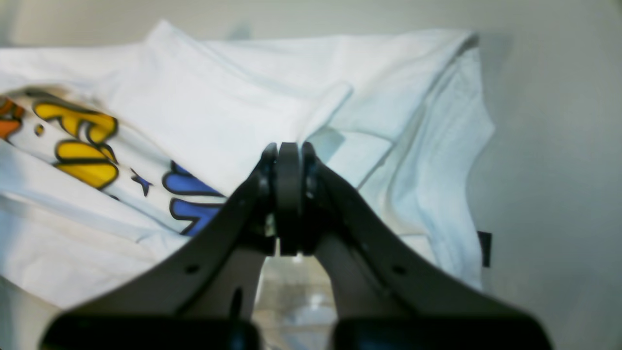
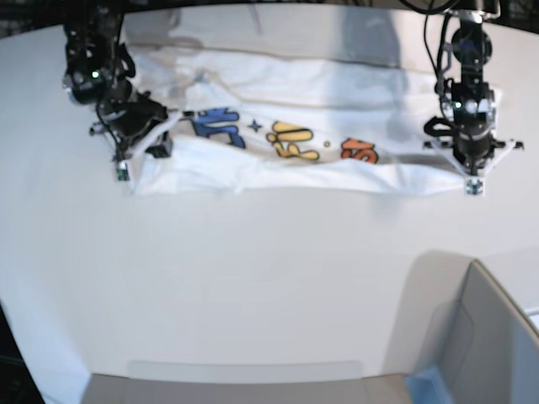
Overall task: Layout the t-shirt on the table in an organized manner, then fold the t-shirt properly
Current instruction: 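Lift the hem with both grippers and fold it over onto the collar edge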
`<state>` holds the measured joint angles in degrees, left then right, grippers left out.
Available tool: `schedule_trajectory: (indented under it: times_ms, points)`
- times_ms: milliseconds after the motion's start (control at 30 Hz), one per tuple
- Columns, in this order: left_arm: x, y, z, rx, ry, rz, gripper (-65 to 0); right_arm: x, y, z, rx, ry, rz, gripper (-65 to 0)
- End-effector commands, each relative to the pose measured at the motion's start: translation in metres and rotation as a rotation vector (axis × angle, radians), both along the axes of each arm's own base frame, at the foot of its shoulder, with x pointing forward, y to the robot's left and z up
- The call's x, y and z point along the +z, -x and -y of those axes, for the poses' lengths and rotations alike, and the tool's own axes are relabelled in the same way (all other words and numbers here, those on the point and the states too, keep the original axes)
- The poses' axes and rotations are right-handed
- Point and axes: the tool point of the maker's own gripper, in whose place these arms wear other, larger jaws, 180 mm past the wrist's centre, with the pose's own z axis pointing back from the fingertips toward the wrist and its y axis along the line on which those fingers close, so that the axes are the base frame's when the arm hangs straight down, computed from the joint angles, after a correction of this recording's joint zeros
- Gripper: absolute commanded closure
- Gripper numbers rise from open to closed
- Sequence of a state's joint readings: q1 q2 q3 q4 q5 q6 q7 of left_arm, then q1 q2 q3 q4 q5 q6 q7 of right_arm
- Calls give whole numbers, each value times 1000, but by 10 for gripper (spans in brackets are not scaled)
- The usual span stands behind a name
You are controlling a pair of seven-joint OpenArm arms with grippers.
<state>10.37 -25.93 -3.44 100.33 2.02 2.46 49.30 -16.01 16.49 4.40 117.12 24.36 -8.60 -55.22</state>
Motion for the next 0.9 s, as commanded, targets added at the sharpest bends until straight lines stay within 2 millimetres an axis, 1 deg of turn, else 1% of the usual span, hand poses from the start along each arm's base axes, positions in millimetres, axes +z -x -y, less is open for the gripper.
schedule_trajectory:
  times_ms: [0, 67, 100, 233, 333, 400, 467, 567, 633, 733, 800, 867]
  points:
    - [16, -6, -7, -5, -38, 46, 0, 11, -5, -3, 3, -19, 44, 0]
    - [17, -2, -3, -16, -39, 45, 0, 8, -1, -3, 2, -19, 35, 0]
    - [23, -1, 1, -28, -40, 59, 0, 7, 1, 0, -5, -17, 31, 0]
    - [29, 7, 10, -54, -40, 68, 0, 8, 1, 15, -52, -16, 32, 0]
    - [24, 11, 9, -53, -40, 51, 0, 14, 1, 24, -89, -91, 31, 0]
    - [17, 17, 8, -48, -40, 29, 0, 18, 4, 33, -110, -137, 23, 0]
    - [14, 20, 7, -47, -39, 16, 0, 21, 6, 37, -114, -174, 14, 0]
    - [13, 20, 7, -46, -39, 14, 0, 20, 11, 39, -117, -192, -1, 0]
    - [13, 21, 7, -44, -38, 12, 0, 17, 17, 45, -127, -181, -17, 0]
    - [3, 32, 4, -11, -27, -54, 0, 13, 25, 56, -161, -172, -33, 0]
    - [1, 35, 3, -1, -23, -72, 0, 10, 32, 63, -178, -168, -48, 0]
    - [0, 36, 4, -1, -21, -77, 0, 10, 36, 61, -182, -201, -61, 0]
